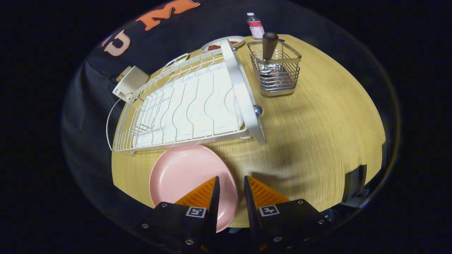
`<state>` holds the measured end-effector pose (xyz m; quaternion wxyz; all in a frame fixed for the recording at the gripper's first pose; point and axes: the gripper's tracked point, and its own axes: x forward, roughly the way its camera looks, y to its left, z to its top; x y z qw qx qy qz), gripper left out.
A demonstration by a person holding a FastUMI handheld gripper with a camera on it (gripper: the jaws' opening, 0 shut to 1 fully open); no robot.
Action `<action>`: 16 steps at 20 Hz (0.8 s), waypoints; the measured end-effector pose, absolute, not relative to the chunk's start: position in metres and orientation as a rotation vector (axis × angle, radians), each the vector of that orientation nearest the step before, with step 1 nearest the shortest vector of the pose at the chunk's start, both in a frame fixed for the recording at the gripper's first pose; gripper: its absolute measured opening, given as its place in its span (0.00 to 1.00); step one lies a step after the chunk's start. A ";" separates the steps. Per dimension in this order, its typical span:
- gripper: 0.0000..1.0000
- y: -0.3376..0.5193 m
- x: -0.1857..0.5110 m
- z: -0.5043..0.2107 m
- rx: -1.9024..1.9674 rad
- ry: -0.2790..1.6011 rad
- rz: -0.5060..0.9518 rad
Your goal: Take the plate from the dish rack, then take the spoon from the basket and place it into the plate.
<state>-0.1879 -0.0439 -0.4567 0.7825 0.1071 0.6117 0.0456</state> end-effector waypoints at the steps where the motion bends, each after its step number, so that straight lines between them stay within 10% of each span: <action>1: 0.41 -0.051 -0.184 -0.451 0.223 1.300 0.083; 16: 0.74 -0.116 -0.080 -0.377 0.054 0.805 0.041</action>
